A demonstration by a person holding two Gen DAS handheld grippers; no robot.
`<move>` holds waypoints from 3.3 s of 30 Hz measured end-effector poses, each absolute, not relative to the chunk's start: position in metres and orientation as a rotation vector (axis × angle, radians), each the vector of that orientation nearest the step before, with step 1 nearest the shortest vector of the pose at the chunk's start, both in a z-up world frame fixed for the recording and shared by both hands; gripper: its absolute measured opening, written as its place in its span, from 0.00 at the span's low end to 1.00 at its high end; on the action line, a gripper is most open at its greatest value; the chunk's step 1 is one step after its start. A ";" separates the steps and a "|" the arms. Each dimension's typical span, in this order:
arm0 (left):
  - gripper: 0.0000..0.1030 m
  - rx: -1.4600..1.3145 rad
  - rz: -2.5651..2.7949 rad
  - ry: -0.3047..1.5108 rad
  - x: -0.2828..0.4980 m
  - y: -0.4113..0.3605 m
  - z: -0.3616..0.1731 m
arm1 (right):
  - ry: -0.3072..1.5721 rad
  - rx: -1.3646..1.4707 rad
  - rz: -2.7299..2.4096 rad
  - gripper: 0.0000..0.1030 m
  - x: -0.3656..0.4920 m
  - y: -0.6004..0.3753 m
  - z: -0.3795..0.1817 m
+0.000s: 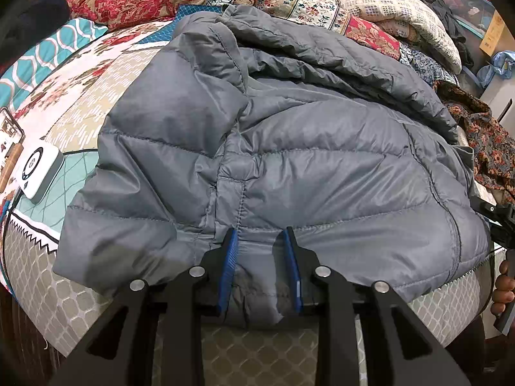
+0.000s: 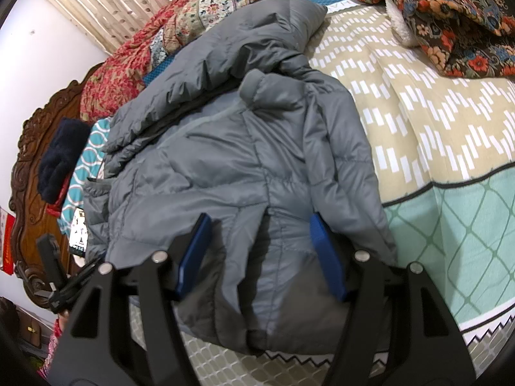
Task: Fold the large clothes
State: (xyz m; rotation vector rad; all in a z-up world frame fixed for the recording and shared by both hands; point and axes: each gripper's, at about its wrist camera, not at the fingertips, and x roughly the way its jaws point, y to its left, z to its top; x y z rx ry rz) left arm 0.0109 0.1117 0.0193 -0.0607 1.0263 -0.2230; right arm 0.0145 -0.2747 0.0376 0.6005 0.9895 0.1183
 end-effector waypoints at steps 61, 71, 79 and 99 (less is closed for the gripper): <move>0.49 -0.066 -0.169 1.005 0.106 0.131 0.041 | 1.063 0.427 0.096 0.63 0.100 -0.263 0.047; 0.49 -0.176 -0.322 0.719 0.034 0.111 0.107 | 0.903 0.307 0.283 0.86 0.232 -0.265 0.155; 0.49 -0.113 -0.380 0.858 0.044 0.071 0.038 | 1.127 0.389 0.241 0.86 0.433 -0.216 0.108; 0.49 -0.259 -0.368 0.915 0.048 0.099 0.030 | 0.861 0.070 0.472 0.10 0.337 -0.140 0.180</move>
